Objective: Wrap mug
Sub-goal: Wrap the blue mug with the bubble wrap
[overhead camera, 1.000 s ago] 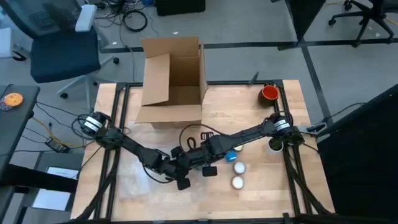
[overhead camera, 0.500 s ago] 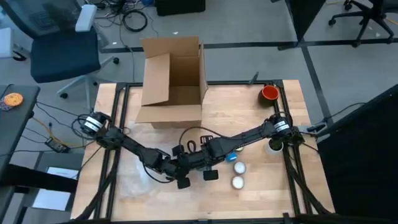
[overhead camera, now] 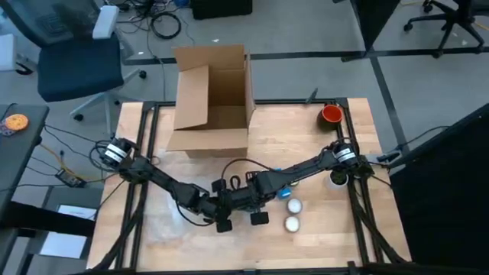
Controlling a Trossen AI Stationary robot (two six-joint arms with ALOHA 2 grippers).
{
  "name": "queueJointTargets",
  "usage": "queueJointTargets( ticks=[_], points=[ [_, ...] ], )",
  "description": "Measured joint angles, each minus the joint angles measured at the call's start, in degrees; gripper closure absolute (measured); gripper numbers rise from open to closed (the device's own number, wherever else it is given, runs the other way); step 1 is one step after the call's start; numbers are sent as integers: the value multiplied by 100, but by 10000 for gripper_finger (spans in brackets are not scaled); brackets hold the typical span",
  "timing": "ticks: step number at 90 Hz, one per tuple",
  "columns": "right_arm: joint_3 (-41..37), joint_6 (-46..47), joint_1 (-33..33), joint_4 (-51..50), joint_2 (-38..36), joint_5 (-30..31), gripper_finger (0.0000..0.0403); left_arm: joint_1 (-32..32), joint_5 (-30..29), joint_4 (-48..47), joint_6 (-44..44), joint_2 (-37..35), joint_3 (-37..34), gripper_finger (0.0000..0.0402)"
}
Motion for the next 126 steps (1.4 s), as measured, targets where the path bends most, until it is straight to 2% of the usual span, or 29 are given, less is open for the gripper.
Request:
queueJointTargets(
  ticks=[16, 27, 53, 66, 88, 102, 110, 118, 126],
  points=[
    [751, 9, 15, -815, -2, 208, 403, 0, 0, 81, 16, 0, 0, 402],
    [837, 180, 15, -1233, -10, 213, 403, 0, 0, 87, 16, 0, 0, 402],
    [55, 247, 22, -629, -11, 144, 403, 0, -2, 328, 19, 0, 0, 402],
    [-385, 192, 21, -242, -16, -107, 403, -6, -18, 584, 304, 35, 0, 402],
    [-557, 148, 22, -145, -20, -150, 403, -39, -52, 1003, 473, 389, 0, 402],
    [-287, 44, 30, -197, -9, -147, 403, -39, -39, 795, 557, 412, 0, 402],
    [13, -2, 56, -444, -7, -82, 403, -71, 228, 582, 785, 276, 6, 402],
    [395, -2, 129, -743, -7, 183, 403, -201, 523, 136, 963, 41, 124, 402],
    [789, 102, 281, -1161, -7, 636, 403, -399, 563, -684, 961, -220, 326, 402]
  ],
)
